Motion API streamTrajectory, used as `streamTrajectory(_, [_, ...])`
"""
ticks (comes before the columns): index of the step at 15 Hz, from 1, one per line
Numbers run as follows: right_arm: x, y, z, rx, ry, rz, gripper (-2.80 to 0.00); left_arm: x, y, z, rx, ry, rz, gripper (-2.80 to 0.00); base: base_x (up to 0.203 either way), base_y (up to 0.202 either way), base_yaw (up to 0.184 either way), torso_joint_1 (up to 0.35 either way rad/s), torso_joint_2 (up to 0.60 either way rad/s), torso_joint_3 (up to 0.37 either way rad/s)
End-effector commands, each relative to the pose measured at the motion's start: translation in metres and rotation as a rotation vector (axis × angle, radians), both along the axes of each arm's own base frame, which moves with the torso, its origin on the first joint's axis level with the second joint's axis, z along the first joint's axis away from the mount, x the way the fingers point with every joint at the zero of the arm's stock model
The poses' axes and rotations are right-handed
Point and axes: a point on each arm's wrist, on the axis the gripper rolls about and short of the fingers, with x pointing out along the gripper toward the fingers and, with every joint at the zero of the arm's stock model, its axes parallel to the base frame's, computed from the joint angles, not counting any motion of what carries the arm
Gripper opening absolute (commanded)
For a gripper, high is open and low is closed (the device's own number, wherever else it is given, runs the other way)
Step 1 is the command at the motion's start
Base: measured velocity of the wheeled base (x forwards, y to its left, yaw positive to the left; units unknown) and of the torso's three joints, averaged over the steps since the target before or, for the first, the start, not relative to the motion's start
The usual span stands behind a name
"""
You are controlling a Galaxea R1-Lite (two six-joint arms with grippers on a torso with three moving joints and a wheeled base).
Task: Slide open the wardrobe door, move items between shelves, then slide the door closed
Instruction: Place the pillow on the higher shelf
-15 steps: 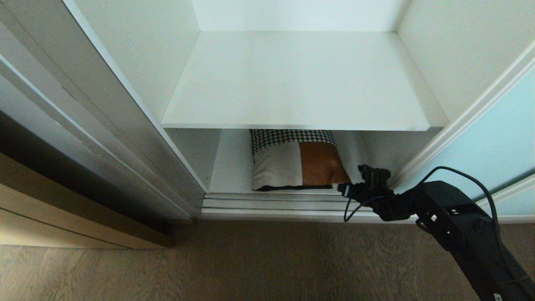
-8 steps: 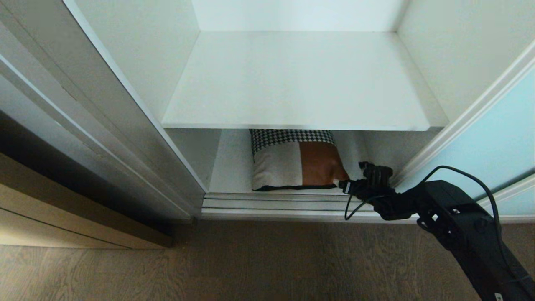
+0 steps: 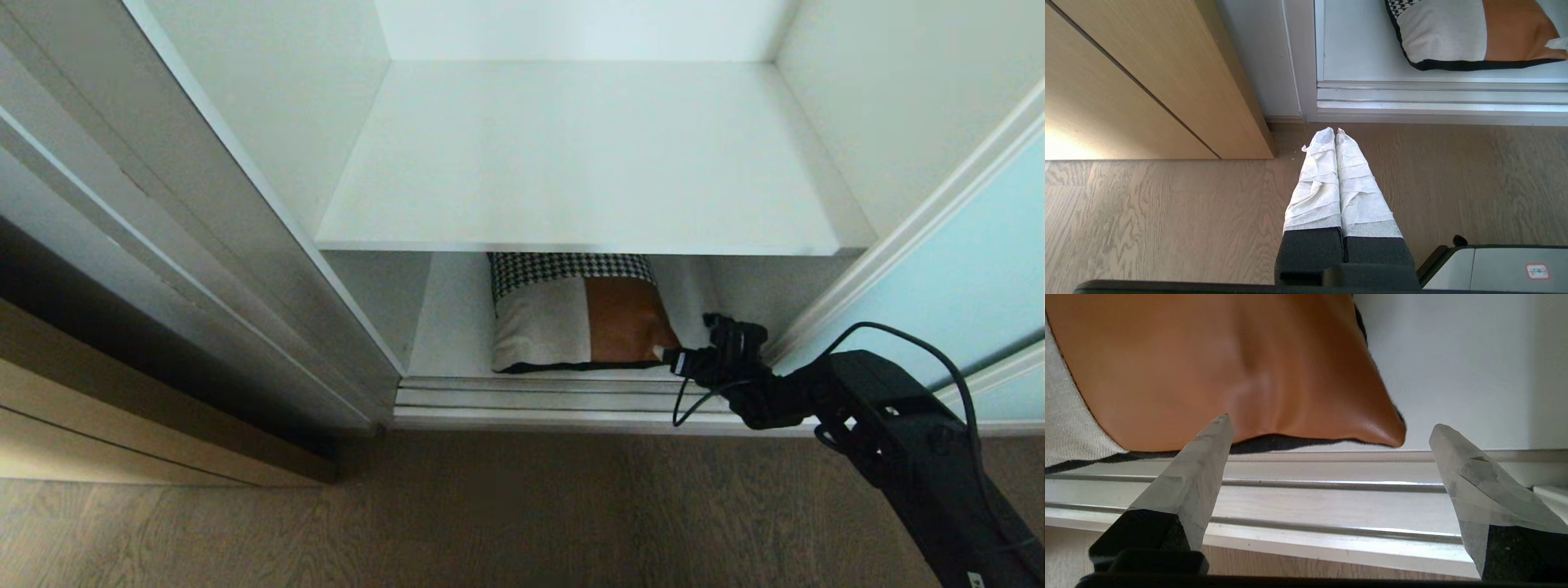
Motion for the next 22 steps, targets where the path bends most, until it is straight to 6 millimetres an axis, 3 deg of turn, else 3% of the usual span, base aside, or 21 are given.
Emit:
streamTrajectory(1, [-0.001,0.002,0.008,0.004,-0.009,-0.007,0.0,0.0,0.0,0.0,0.0,0.003,0.001,-2.8,0.0,0.0,0.0,0.0,0.0,0.0])
streamTrajectory(6, [-0.008,0.002,0.021,0.069,0.014,-0.032,0.0,0.0,0.0,0.0,0.0,0.003,0.0,-2.8,0.0,0.0,0.0,0.0,0.0,0.0])
streamTrajectory(22, [-0.008,0.005,0.012,0.063,0.034,-0.02,0.0,0.0,0.0,0.0,-0.012,0.002,0.004,-2.8,0.0,0.0,0.0,0.0,0.0,0.0])
